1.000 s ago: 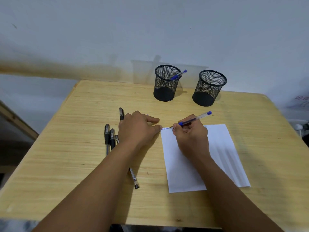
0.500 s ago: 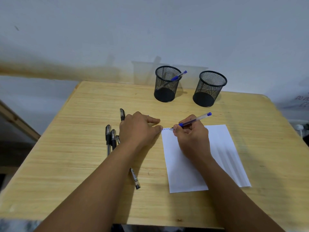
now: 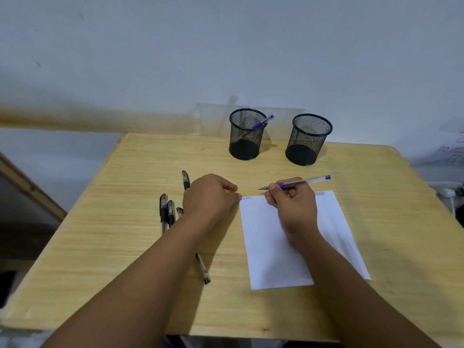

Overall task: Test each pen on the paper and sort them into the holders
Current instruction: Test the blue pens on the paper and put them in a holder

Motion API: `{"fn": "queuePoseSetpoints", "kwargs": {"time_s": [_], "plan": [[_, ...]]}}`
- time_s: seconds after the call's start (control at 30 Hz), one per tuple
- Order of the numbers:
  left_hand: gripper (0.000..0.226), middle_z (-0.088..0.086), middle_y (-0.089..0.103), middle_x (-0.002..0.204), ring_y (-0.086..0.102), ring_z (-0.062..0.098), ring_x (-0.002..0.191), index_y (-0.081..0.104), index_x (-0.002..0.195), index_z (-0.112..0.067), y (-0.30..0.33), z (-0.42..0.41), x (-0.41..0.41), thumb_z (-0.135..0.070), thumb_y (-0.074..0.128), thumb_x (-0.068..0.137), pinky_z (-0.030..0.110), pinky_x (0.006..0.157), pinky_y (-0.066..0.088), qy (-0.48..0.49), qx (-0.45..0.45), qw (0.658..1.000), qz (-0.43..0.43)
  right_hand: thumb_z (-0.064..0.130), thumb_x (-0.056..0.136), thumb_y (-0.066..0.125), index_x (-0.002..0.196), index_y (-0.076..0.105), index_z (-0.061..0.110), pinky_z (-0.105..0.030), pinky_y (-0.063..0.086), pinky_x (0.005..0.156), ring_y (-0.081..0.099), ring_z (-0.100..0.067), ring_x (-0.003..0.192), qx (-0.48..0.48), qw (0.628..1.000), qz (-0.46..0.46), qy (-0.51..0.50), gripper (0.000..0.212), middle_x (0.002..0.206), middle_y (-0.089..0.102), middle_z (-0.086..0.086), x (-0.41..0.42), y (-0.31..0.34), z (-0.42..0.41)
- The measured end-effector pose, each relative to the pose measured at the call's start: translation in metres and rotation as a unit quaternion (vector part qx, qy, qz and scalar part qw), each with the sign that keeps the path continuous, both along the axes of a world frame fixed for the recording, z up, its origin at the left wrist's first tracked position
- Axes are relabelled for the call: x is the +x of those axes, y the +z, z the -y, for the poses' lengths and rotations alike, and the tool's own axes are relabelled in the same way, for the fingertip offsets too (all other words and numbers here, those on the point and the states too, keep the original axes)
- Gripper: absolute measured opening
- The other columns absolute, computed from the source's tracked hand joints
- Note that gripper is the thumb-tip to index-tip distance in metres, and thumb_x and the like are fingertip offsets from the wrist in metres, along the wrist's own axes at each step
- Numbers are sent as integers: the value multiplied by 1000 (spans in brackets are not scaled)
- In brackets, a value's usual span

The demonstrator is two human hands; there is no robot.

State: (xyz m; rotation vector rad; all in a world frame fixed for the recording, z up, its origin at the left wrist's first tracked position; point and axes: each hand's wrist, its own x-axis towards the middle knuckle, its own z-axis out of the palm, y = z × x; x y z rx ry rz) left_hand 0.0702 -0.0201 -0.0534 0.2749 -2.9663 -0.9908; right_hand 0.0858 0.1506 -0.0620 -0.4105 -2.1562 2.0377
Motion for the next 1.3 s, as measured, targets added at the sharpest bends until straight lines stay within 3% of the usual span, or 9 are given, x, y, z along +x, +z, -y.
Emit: {"fn": "queuePoseSetpoints", "kwargs": {"time_s": [0.2, 0.37, 0.53, 0.67, 0.83, 0.93, 1.1, 1.2, 1.3], "plan": [[8, -14, 70, 76, 65, 11, 76, 76, 76, -32, 2, -7, 5, -38, 71, 77, 30, 66, 56, 16, -12, 1000, -19, 20, 90, 69, 89, 64, 20, -25, 61, 72, 74, -15, 79, 48, 999, -22, 12, 5, 80, 73, 4, 3, 7, 2], [8, -15, 71, 77, 65, 9, 76, 75, 74, -31, 2, -10, 6, -36, 71, 79, 30, 68, 56, 22, 4, 1000, -15, 28, 87, 71, 84, 63, 27, -49, 61, 77, 73, -12, 75, 88, 995, -45, 11, 8, 79, 74, 7, 9, 10, -1], [15, -18, 71, 79, 65, 7, 78, 75, 76, -31, 3, -8, 5, -29, 63, 84, 29, 69, 55, 9, 46, 999, -16, 27, 88, 71, 84, 64, 26, -51, 60, 78, 73, -14, 75, 70, 997, -39, -8, 8, 77, 74, 4, 17, 13, -15], [16, -11, 71, 89, 65, 15, 87, 74, 87, -29, 8, -1, 0, -29, 59, 90, 30, 75, 52, 40, 30, 997, -55, 24, 89, 71, 87, 65, 22, -46, 62, 77, 73, -11, 70, 55, 998, -40, -10, 6, 77, 74, 2, 22, 15, -22], [28, -2, 62, 117, 53, 27, 109, 70, 113, -29, 8, 11, -5, -39, 55, 92, 35, 84, 45, 53, -136, 988, -54, 17, 89, 72, 89, 66, 17, -32, 61, 71, 73, -13, 70, 10, 999, -44, 10, 6, 74, 74, 2, 31, 23, -25], [27, -2, 61, 113, 51, 28, 104, 72, 107, -30, 9, 11, -5, -30, 54, 88, 34, 79, 42, 46, -156, 986, -32, 13, 90, 70, 93, 65, 11, -18, 57, 61, 72, -13, 69, -19, 998, -49, 23, 7, 74, 73, 1, 36, 29, -27], [22, -5, 60, 110, 49, 24, 105, 71, 106, -37, 13, 10, -2, -31, 55, 92, 33, 82, 38, 29, -163, 985, -48, 11, 89, 70, 95, 66, 9, -15, 54, 58, 71, -13, 66, -30, 998, -49, 28, 8, 77, 73, -6, 44, 34, -31], [15, -11, 65, 107, 55, 18, 101, 72, 101, -40, 18, 7, 4, -41, 62, 90, 35, 85, 42, 7, -112, 989, -92, 9, 88, 71, 96, 65, 12, -18, 56, 61, 72, -17, 70, -53, 997, -52, 33, 10, 77, 75, -6, 47, 40, -32], [12, -18, 71, 96, 61, 2, 91, 75, 98, -34, 33, -1, 23, -30, 69, 88, 25, 79, 45, -52, 76, 987, -130, 5, 87, 72, 98, 64, 13, -22, 59, 68, 71, -15, 69, -73, 994, -66, 49, 16, 78, 76, -3, 50, 48, -31]]}}
